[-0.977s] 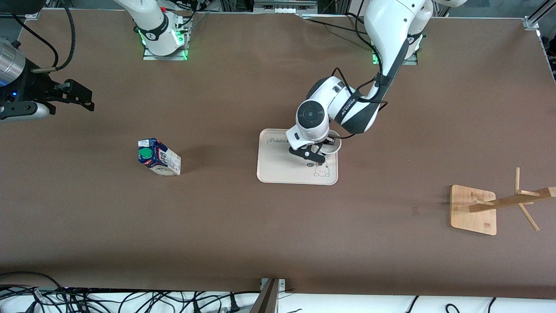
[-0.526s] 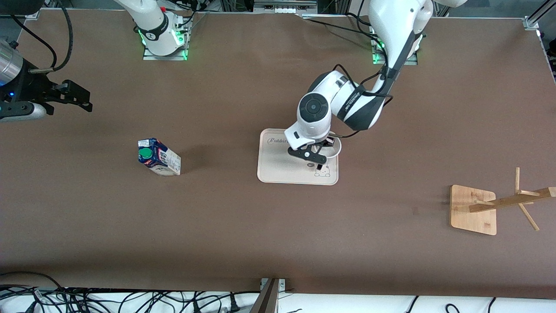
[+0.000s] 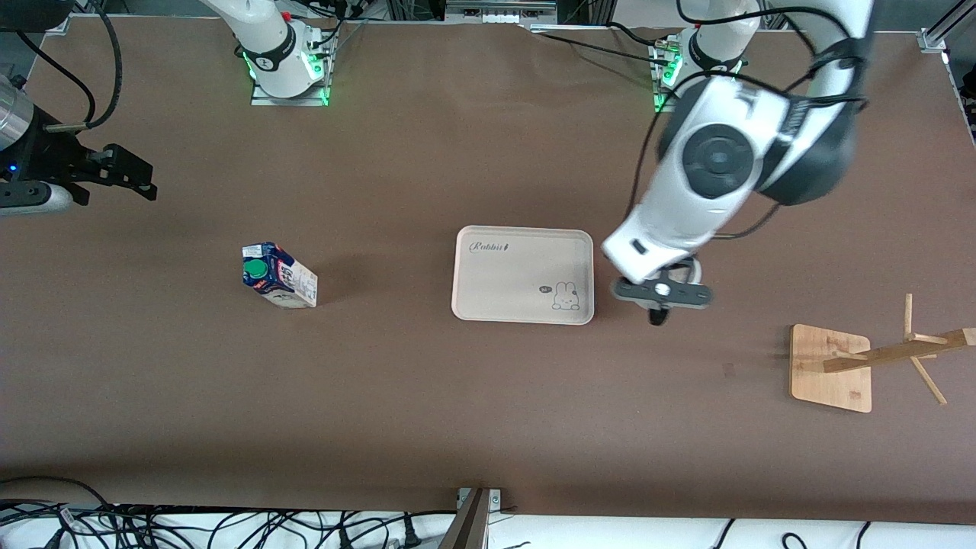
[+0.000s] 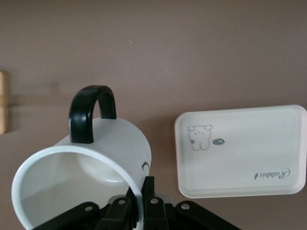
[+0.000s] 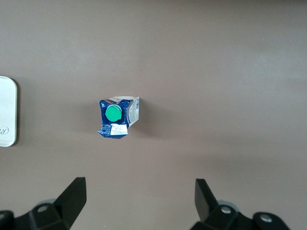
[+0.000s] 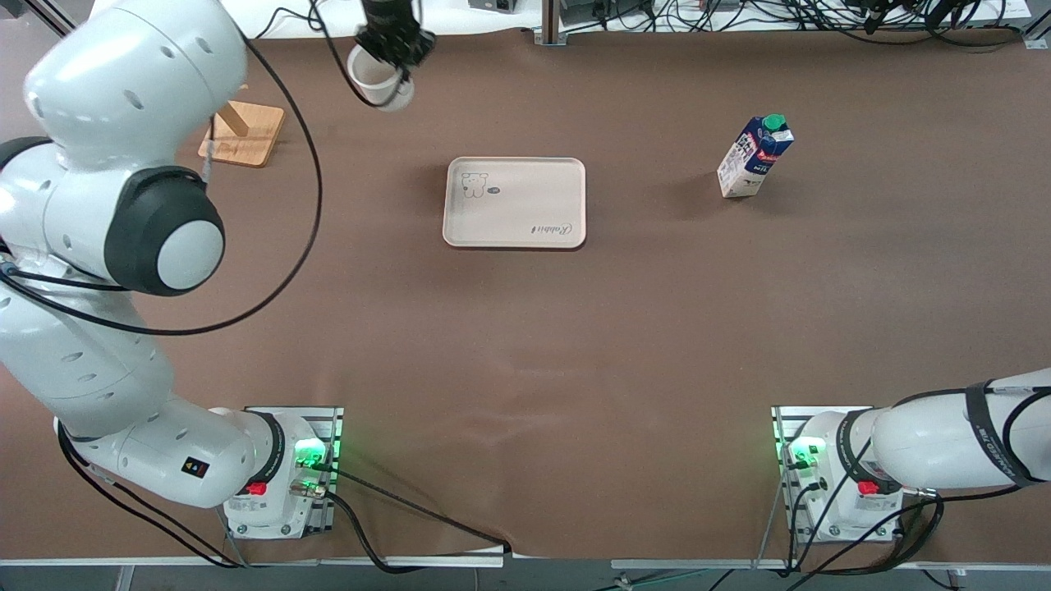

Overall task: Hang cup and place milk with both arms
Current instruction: 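Lift the mug and carry it to the wooden mug stand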

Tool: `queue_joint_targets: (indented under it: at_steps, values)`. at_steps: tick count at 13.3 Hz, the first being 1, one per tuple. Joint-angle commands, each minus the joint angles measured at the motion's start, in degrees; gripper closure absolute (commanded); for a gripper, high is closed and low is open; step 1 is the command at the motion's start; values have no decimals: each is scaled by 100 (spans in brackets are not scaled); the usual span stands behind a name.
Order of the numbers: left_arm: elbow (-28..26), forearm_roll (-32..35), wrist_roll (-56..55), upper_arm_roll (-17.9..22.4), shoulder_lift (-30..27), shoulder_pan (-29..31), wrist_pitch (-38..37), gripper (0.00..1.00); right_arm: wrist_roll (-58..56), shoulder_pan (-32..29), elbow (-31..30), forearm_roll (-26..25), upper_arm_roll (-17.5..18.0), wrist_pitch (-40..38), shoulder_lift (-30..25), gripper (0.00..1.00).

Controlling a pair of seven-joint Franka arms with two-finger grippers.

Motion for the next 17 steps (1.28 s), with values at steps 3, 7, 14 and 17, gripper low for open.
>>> queue_joint_targets:
  at_steps: [3,7,14,17]
  values:
    - [480,92,440,66,-25,721,-338,100,26,-53,-4,40,91,126,1,0]
    - [638,4,1383,14,-26,1530,-347,100,26,-45,-4,49,100,134,10,0]
    - [638,-207,1515,58,-8,2155,-356,100,18,-36,-4,22,109,126,28,0]
    - [630,-216,1524,58,-8,2270,-356,100,9,-45,-4,14,109,125,28,0]
